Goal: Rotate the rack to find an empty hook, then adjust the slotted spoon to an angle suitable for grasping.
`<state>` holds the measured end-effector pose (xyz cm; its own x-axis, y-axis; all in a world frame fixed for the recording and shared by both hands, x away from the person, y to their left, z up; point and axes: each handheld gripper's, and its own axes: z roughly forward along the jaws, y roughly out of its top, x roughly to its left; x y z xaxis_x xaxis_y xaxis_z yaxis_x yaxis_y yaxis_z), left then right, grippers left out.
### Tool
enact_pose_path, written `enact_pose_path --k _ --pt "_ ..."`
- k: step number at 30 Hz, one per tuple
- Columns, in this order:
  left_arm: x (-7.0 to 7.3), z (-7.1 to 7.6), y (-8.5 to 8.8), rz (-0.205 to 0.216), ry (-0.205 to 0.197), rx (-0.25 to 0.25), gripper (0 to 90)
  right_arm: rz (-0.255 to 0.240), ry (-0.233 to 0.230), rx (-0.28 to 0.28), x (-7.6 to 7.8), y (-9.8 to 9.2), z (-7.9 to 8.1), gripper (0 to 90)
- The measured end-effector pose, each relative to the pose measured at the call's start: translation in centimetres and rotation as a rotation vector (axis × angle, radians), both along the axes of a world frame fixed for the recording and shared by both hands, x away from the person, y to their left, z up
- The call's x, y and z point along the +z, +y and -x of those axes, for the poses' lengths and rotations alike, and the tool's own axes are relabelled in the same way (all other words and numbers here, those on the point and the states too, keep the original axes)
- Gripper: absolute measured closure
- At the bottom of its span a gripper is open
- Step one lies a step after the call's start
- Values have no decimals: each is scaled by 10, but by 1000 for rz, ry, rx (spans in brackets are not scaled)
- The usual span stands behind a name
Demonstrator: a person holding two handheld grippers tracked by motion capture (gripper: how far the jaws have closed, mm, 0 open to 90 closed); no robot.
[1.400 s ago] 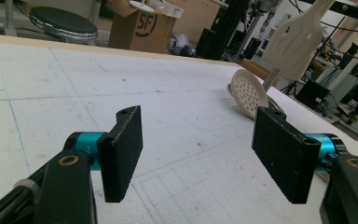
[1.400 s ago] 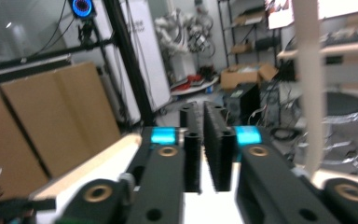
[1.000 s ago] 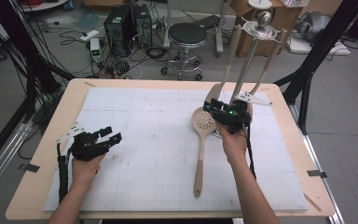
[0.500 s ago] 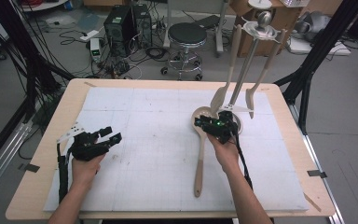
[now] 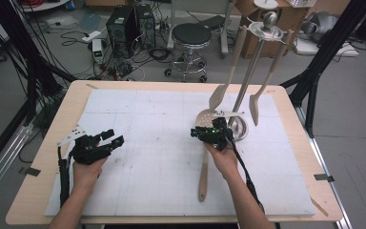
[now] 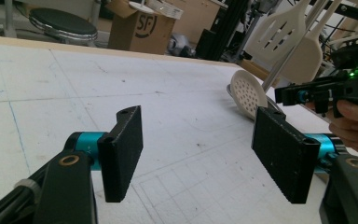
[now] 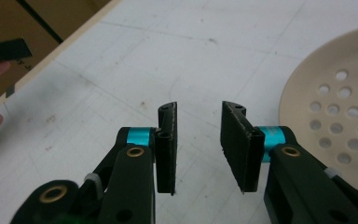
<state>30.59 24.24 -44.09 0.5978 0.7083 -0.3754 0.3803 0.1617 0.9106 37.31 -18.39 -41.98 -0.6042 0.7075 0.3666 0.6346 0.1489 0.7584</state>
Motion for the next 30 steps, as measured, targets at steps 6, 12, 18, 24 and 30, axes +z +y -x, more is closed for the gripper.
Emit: enact_pose_path --k 6,12,18,24,30 --pt "0 0 0 -1 0 0 343 91 118 21 -16 5 -7 757" --pt "0 0 0 -1 3 0 343 233 172 65 -32 16 -8 898" --pt "0 0 0 -6 0 -1 342 215 208 32 -32 8 -10 900" --pt "0 1 1 -5 0 -1 342 242 202 -24 -29 -5 2 900" --pt "0 0 0 -10 3 -5 342 237 175 -36 -31 -16 13 900"
